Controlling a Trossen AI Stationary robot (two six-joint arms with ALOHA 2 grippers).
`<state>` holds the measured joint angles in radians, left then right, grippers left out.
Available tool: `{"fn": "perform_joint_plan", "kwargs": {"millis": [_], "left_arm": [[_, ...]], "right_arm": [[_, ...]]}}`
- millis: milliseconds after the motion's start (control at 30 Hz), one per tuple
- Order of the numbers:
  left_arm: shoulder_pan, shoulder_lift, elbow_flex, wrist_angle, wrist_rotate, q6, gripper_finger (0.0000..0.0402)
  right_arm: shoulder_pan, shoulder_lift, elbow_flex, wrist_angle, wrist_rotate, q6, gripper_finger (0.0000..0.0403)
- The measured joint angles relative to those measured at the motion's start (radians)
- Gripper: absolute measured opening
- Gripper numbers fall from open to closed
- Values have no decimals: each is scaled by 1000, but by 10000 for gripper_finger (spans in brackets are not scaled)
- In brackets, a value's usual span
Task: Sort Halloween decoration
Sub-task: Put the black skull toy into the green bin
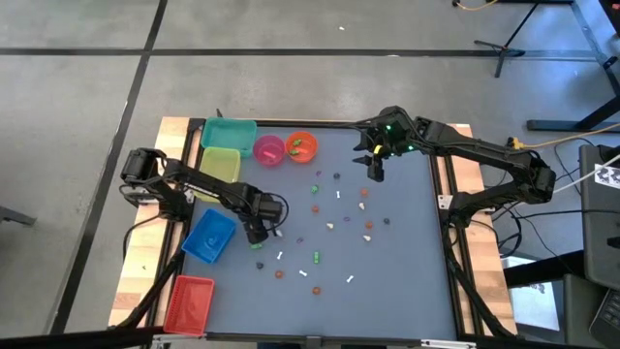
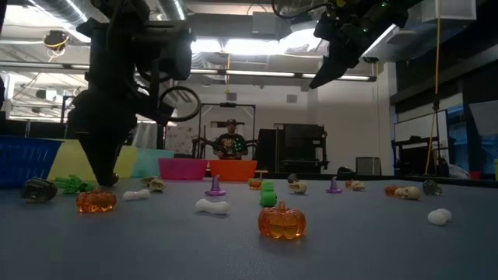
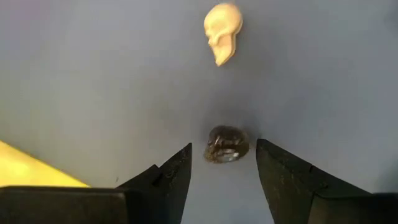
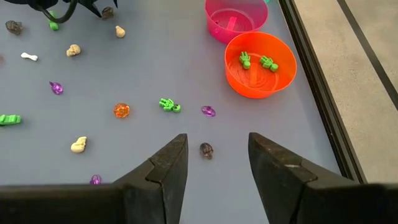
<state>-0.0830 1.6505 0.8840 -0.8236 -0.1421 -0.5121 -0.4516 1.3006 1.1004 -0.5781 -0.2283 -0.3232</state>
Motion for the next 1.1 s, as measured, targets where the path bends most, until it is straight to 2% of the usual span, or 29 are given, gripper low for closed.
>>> {"fn": "perform_joint_plan", "kwargs": {"millis": [567,900,1100], "left_arm": [[0,-5,-41,49,-1,-6,160],[0,-3,-42,52,14,-8,100],[0,-3,-42,51,12,-8,92]], "right_arm": [[0,0,0,0,0,0,168],[0,0,0,0,0,0,168],[0,0,0,0,0,0,168]]}}
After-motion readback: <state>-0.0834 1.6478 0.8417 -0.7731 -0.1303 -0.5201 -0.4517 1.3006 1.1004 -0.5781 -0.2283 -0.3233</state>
